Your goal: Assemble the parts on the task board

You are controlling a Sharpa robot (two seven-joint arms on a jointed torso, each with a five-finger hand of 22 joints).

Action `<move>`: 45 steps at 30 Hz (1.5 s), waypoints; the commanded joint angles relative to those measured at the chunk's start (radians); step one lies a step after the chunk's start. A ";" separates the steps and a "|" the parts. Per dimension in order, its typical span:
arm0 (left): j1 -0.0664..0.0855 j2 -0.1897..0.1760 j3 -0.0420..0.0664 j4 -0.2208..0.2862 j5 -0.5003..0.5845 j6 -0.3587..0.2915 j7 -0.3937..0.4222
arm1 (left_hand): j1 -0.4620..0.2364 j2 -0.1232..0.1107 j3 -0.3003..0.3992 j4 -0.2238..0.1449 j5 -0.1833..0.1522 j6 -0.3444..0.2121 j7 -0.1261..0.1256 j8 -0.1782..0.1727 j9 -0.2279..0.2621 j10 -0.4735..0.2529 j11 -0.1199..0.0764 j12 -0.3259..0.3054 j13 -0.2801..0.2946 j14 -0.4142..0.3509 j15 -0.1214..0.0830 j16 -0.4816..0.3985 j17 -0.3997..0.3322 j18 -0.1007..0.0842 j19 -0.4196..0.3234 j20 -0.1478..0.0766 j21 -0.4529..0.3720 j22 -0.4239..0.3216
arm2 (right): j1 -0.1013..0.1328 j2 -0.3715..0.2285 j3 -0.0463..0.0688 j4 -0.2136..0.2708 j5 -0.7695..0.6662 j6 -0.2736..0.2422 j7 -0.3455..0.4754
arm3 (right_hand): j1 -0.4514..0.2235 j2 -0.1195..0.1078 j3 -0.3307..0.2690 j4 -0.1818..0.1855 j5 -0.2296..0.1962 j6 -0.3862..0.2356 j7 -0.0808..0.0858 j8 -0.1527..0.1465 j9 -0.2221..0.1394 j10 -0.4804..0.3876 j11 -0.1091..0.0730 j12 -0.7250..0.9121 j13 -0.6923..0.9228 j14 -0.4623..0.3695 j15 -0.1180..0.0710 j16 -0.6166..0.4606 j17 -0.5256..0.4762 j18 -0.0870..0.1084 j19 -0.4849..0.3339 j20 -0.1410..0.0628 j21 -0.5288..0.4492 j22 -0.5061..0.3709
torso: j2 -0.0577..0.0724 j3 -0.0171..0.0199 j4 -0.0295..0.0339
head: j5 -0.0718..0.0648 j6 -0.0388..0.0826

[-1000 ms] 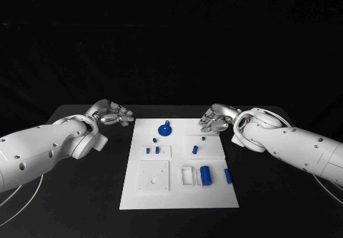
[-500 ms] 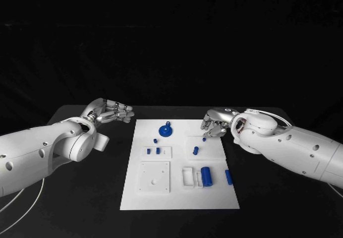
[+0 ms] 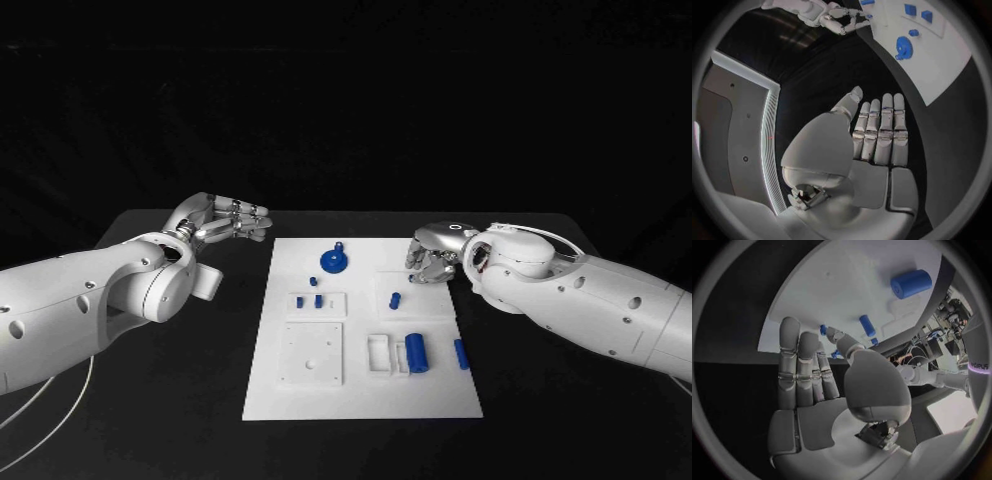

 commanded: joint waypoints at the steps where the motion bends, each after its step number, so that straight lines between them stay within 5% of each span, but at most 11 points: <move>1: 0.003 0.001 0.001 0.003 0.021 -0.008 0.021 | 0.006 0.005 -0.006 0.000 0.001 0.002 0.006 0.000 0.000 -0.007 0.005 -0.001 0.000 -0.005 0.002 -0.004 -0.001 0.012 0.009 -0.001 0.007 -0.004 | -0.002 -0.002 -0.001 0.010 -0.012 0.035 -0.006 | -0.002 -0.007 0.006 -0.001 0.003 0.009 0.001 0.000 -0.001 0.006 -0.001 -0.002 0.000 -0.006 -0.001 0.005 -0.001 0.018 -0.005 0.001 -0.006 0.003 | 0.000 -0.0003 -0.0004 | 0.000 -0.001; 8: 0.003 0.003 0.001 0.003 0.024 -0.005 0.021 | 0.007 0.006 -0.008 -0.001 0.001 0.001 0.006 0.000 0.000 -0.008 0.006 -0.001 0.000 -0.007 0.003 -0.004 -0.001 0.014 0.011 -0.001 0.007 -0.010 | -0.007 0.003 -0.006 0.010 -0.010 0.032 -0.006 | 0.001 -0.004 0.023 -0.004 -0.010 0.012 0.002 0.000 0.000 0.010 -0.002 -0.002 0.000 -0.008 -0.002 0.009 -0.004 0.018 0.000 0.000 -0.027 0.039 | 0.000 0.0000 0.0010 | 0.000 -0.003; 19: 0.003 0.005 0.001 0.003 0.025 -0.003 0.017 | 0.010 0.010 -0.008 -0.002 0.002 0.003 0.006 0.000 0.000 -0.010 0.007 -0.001 0.000 -0.008 0.003 -0.004 -0.001 0.015 0.012 -0.001 0.008 -0.013 | -0.016 0.014 -0.016 0.001 -0.040 0.026 -0.016 | 0.023 0.020 0.140 -0.013 -0.150 0.045 0.000 0.000 0.000 0.044 -0.011 -0.002 0.000 -0.009 -0.007 0.019 0.000 0.017 -0.002 -0.004 -0.026 0.078 | -0.001 -0.0013 0.0016 | -0.004 -0.009; 30: 0.003 0.007 0.001 0.002 0.031 0.001 0.013 | 0.011 0.011 -0.007 -0.004 0.002 0.003 0.006 0.000 0.000 -0.011 0.008 -0.001 0.000 -0.008 0.003 -0.004 -0.001 0.015 0.012 -0.001 0.008 -0.014 | -0.019 0.019 -0.032 -0.002 -0.090 0.003 -0.032 | 0.052 0.030 0.183 -0.013 -0.190 0.090 -0.009 0.002 0.002 0.095 -0.025 -0.001 0.002 -0.011 -0.017 0.026 0.004 0.009 -0.006 -0.015 -0.012 0.126 | -0.001 -0.0014 0.0003 | -0.002 -0.012; 45: 0.003 0.009 0.001 -0.005 0.037 0.006 0.014 | 0.014 0.015 -0.005 -0.008 0.003 0.004 0.006 0.000 0.000 -0.015 0.009 -0.001 0.000 -0.008 0.003 -0.004 -0.001 0.017 0.012 -0.001 0.010 -0.014 | -0.024 0.014 -0.036 0.021 -0.120 -0.119 -0.056 | 0.054 0.020 0.234 -0.018 -0.214 0.148 -0.025 0.001 0.004 0.160 -0.045 -0.001 0.003 -0.009 -0.035 0.029 0.000 -0.004 -0.015 -0.033 0.077 0.284 | -0.002 -0.0008 -0.0016 | 0.000 -0.007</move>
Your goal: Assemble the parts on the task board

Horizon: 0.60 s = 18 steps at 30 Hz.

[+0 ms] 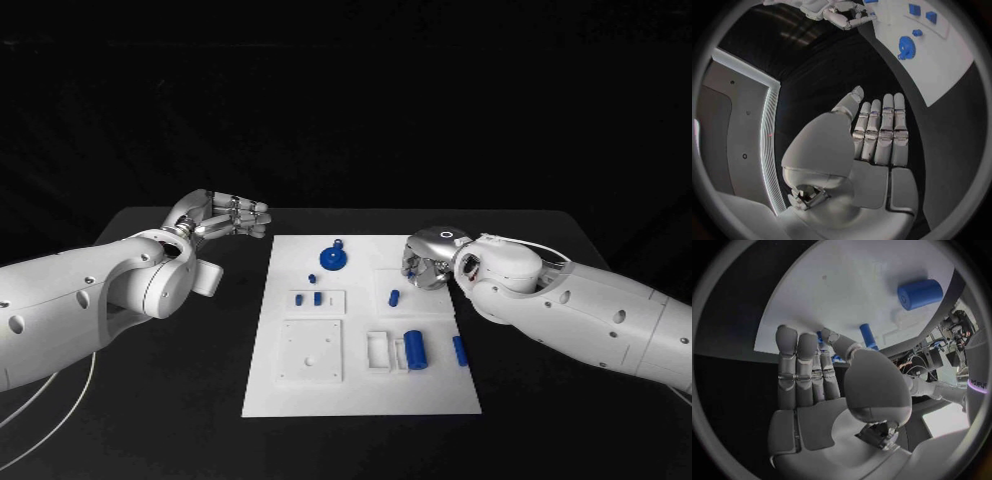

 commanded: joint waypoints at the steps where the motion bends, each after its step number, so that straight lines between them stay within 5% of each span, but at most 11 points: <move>1: 0.002 0.004 0.001 -0.002 0.012 0.007 0.012 | 0.004 0.006 -0.002 -0.005 0.003 0.001 0.003 0.000 0.000 -0.005 -0.002 -0.001 0.000 -0.004 -0.001 -0.004 -0.002 0.016 0.005 -0.001 0.006 -0.001 | -0.003 -0.004 -0.001 0.010 -0.019 -0.052 -0.007 | 0.007 -0.007 0.010 0.000 -0.005 0.009 -0.001 0.003 0.000 0.032 -0.024 0.002 0.002 -0.001 -0.009 0.008 -0.002 0.011 0.001 -0.007 0.005 0.022 | -0.001 0.0005 -0.0011 | 0.002 0.002; 13: 0.002 0.013 0.001 -0.023 0.020 0.009 0.018 | 0.004 0.007 -0.002 -0.007 0.002 0.002 0.002 0.000 0.000 -0.007 -0.001 -0.001 0.000 -0.006 0.000 -0.004 -0.002 0.017 0.005 -0.001 0.006 0.001 | -0.001 -0.033 0.047 0.051 0.073 -0.054 0.017 | 0.010 -0.012 0.014 0.008 -0.007 0.012 -0.002 0.003 0.001 0.035 -0.025 0.002 0.002 -0.003 -0.012 0.013 -0.009 0.011 0.016 -0.009 -0.041 0.101 | -0.001 0.0000 -0.0020 | 0.010 0.013; 18: 0.002 0.018 0.001 -0.033 0.024 0.011 0.019 | 0.004 0.008 -0.002 -0.008 0.003 0.001 0.003 0.000 0.000 -0.008 -0.001 -0.001 0.000 -0.008 0.000 -0.004 -0.002 0.018 0.005 -0.001 0.006 0.001 | 0.001 -0.039 0.058 0.068 0.108 -0.048 0.026 | 0.010 -0.011 0.012 0.008 -0.004 0.012 -0.002 0.003 0.001 0.035 -0.025 0.002 0.002 -0.003 -0.013 0.013 -0.009 0.011 0.021 -0.011 -0.054 0.127 | -0.001 0.0000 -0.0017 | 0.015 0.013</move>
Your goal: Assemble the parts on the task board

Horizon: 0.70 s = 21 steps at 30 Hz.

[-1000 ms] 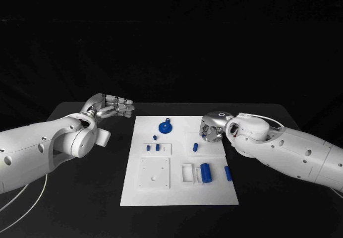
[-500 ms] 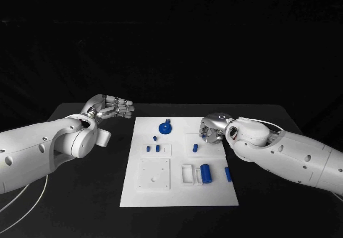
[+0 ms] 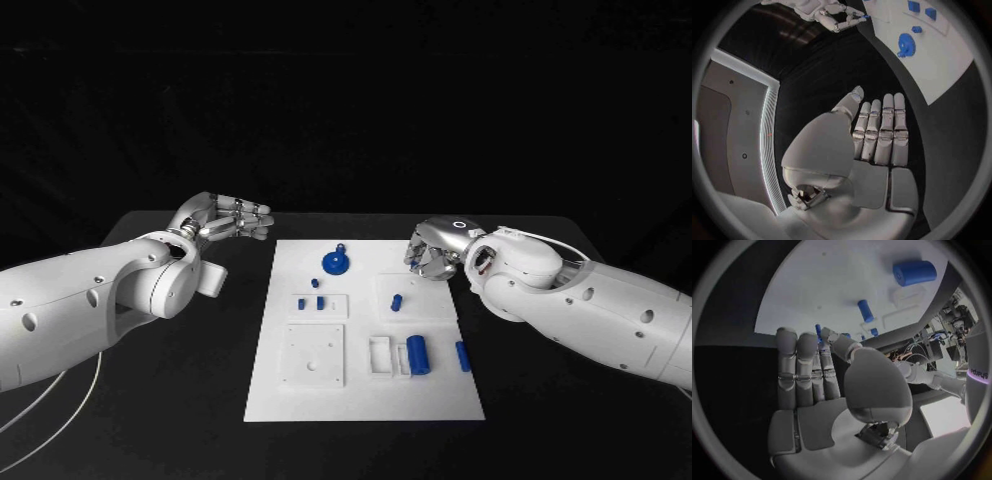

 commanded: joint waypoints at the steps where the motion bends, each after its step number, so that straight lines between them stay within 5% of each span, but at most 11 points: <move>1: 0.002 0.004 0.001 -0.004 0.014 0.011 0.017 | 0.004 0.008 0.001 -0.006 0.003 0.001 0.003 0.000 0.000 -0.008 -0.001 -0.001 0.000 -0.008 0.000 -0.004 -0.001 0.017 0.005 -0.001 0.006 0.001 | 0.001 -0.002 0.004 0.015 0.059 0.000 0.024 | 0.003 -0.003 0.000 0.004 0.006 0.004 0.001 0.003 0.001 0.035 -0.025 0.002 0.001 -0.003 -0.007 0.005 -0.002 0.018 0.012 -0.001 -0.010 0.009 | 0.000 -0.0004 0.0005 | 0.007 -0.001; 8: 0.002 0.009 0.001 -0.009 0.019 0.008 0.021 | 0.003 0.008 0.000 -0.006 0.002 0.001 0.003 0.000 0.000 -0.008 0.000 -0.001 0.000 -0.008 0.001 -0.004 -0.001 0.018 0.005 0.000 0.006 0.002 | 0.002 0.003 0.009 0.074 0.123 -0.037 0.053 | 0.002 -0.002 -0.005 0.004 0.019 0.003 0.001 0.003 0.001 0.034 -0.025 0.002 0.001 -0.003 -0.009 0.003 -0.002 0.018 0.016 -0.002 -0.029 0.026 | 0.000 -0.0004 0.0030 | 0.028 -0.002; 13: 0.002 0.016 0.001 -0.010 0.031 -0.001 0.031 | 0.003 0.010 -0.001 -0.006 0.003 0.001 0.003 0.000 0.000 -0.008 -0.001 -0.001 0.000 -0.008 0.001 -0.004 -0.001 0.019 0.005 0.000 0.006 0.002 | -0.002 0.022 0.008 0.143 0.145 -0.064 0.074 | 0.001 0.001 -0.011 0.001 0.028 0.002 0.001 0.003 0.001 0.033 -0.025 0.001 0.001 -0.002 -0.009 0.001 -0.003 0.019 0.022 -0.002 -0.048 0.038 | -0.001 -0.0013 0.0037 | 0.057 0.000; 21: 0.002 0.030 0.001 -0.013 0.049 -0.014 0.043 | 0.004 0.011 0.000 -0.008 0.003 0.004 0.002 0.000 0.000 -0.006 -0.001 -0.001 0.000 -0.008 0.000 -0.004 -0.001 0.019 0.005 0.000 0.006 0.002 | -0.015 0.052 -0.011 0.201 0.136 -0.065 0.083 | 0.000 0.006 -0.015 -0.002 0.030 0.000 0.001 0.003 0.001 0.031 -0.024 0.002 0.001 -0.003 -0.009 0.001 -0.004 0.018 0.027 -0.003 -0.058 0.047 | 0.000 -0.0037 0.0058 | 0.108 -0.009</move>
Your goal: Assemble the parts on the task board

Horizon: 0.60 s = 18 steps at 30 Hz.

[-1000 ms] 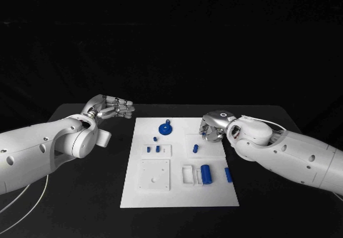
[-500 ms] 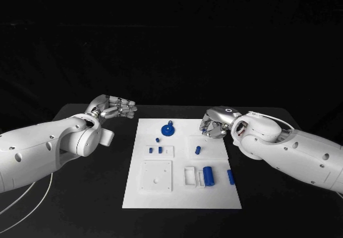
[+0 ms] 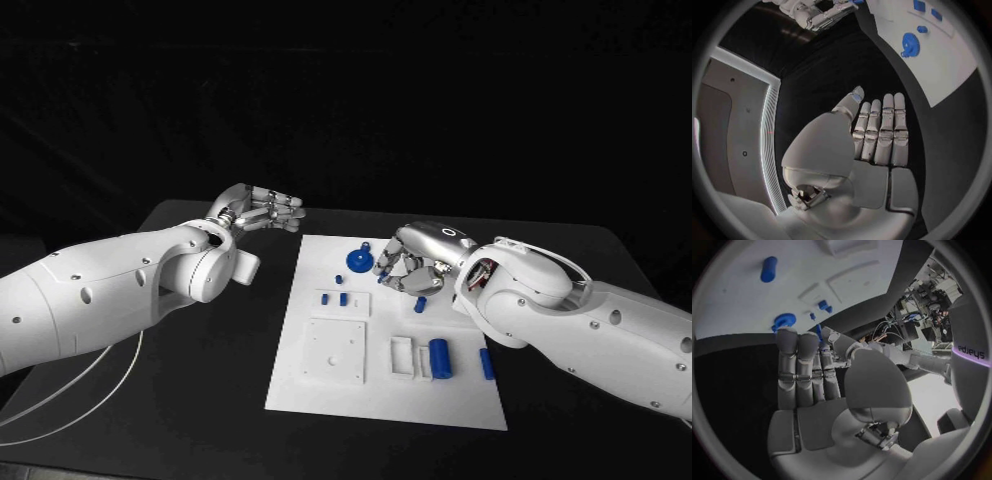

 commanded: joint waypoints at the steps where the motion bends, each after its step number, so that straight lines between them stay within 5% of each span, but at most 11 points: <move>1: 0.002 0.009 0.001 0.000 0.026 -0.013 0.029 | 0.000 0.007 0.002 -0.006 0.003 0.004 0.002 0.000 0.000 -0.006 -0.001 -0.001 0.000 -0.008 0.000 -0.004 -0.001 0.019 0.005 0.000 0.006 0.001 | -0.006 0.011 -0.015 0.017 0.004 -0.010 0.026 | 0.004 0.011 -0.005 0.001 0.005 0.000 0.002 0.003 0.001 0.026 -0.018 0.004 0.002 0.000 -0.005 0.002 -0.001 0.018 0.007 0.002 -0.004 0.002 | 0.000 -0.0012 0.0012 | 0.029 -0.008; 9: 0.002 0.024 0.001 -0.003 0.030 -0.018 0.032 | 0.001 0.008 0.003 -0.007 0.004 0.004 0.002 0.000 0.000 -0.005 -0.001 -0.001 0.000 -0.009 0.000 -0.004 -0.001 0.019 0.005 0.000 0.006 0.002 | -0.020 0.042 -0.077 0.028 -0.060 0.014 0.021 | 0.001 0.014 -0.008 -0.007 0.007 -0.001 0.002 0.003 0.001 0.026 -0.018 0.004 0.002 0.000 -0.005 0.002 -0.002 0.017 0.014 0.002 -0.026 0.025 | 0.000 -0.0029 0.0024 | 0.048 -0.017; 18: 0.002 0.035 0.001 -0.001 0.032 -0.016 0.032 | 0.001 0.008 0.003 -0.007 0.004 0.004 0.002 0.000 0.000 -0.005 -0.001 -0.001 0.000 -0.009 0.000 -0.004 -0.001 0.019 0.005 0.000 0.006 0.002 | -0.034 0.059 -0.111 0.022 -0.129 0.032 0.000 | -0.002 0.014 -0.004 -0.010 0.004 0.000 0.002 0.004 0.001 0.027 -0.018 0.004 0.002 0.001 -0.005 0.003 -0.002 0.018 0.018 0.003 -0.035 0.038 | 0.002 -0.0004 -0.0005 | 0.058 -0.029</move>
